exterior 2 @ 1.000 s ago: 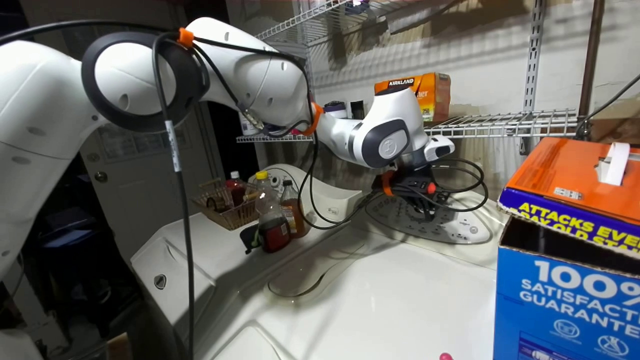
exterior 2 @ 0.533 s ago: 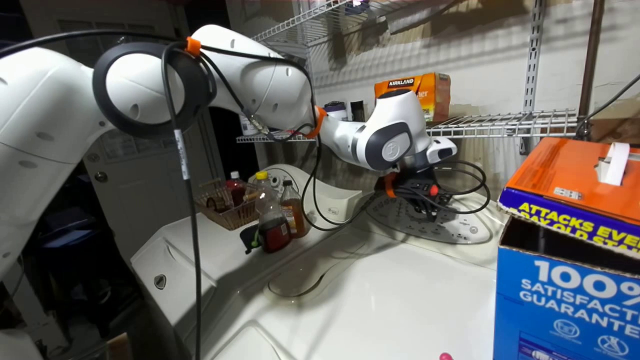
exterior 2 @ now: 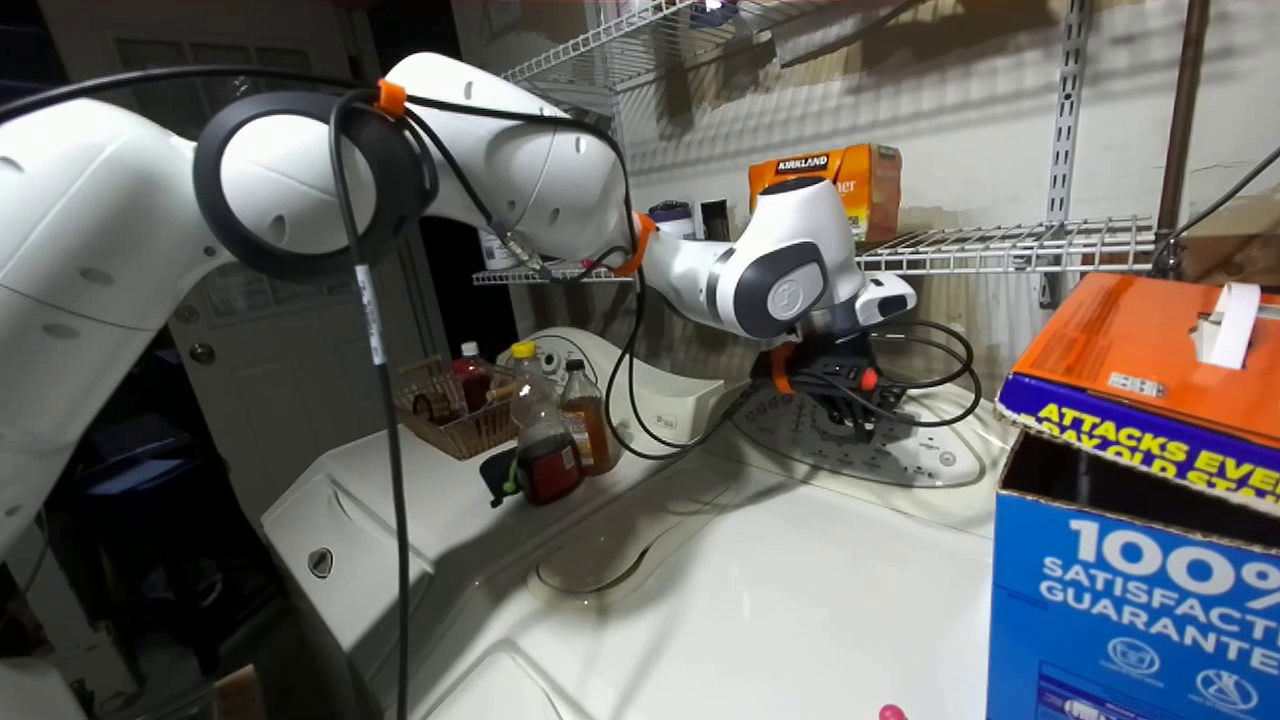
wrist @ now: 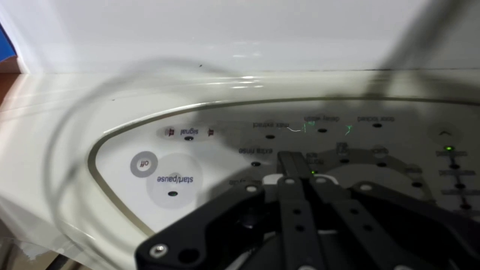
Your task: Press a button on the washing machine on the right.
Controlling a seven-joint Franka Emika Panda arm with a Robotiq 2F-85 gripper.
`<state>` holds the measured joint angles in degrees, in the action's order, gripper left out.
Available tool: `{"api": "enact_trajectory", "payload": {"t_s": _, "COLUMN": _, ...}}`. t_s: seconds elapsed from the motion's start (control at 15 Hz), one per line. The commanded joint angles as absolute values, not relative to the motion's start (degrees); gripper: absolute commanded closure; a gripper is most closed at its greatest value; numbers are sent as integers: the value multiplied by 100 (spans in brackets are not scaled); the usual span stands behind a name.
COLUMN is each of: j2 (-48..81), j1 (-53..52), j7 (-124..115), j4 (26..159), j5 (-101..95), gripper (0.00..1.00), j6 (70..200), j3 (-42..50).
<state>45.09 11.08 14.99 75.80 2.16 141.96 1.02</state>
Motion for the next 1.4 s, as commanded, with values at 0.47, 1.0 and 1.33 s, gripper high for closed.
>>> {"api": "enact_trajectory", "payload": {"t_s": 0.47, "j2": 5091, "j1": 1051, "j7": 642, "j4": 6917, "j5": 385, "gripper": 100, "j6": 14346, "j3": 67}}
{"api": "enact_trajectory", "payload": {"t_s": 1.0, "j2": 3913, "j1": 814, "j7": 496, "j4": 8298, "j5": 135, "gripper": 61, "j6": 13680, "j3": 231}}
{"api": "enact_trajectory", "payload": {"t_s": 1.33, "j2": 2773, "j1": 857, "j7": 755, "j4": 9557, "j5": 38, "gripper": 27, "j6": 13275, "j3": 301}}
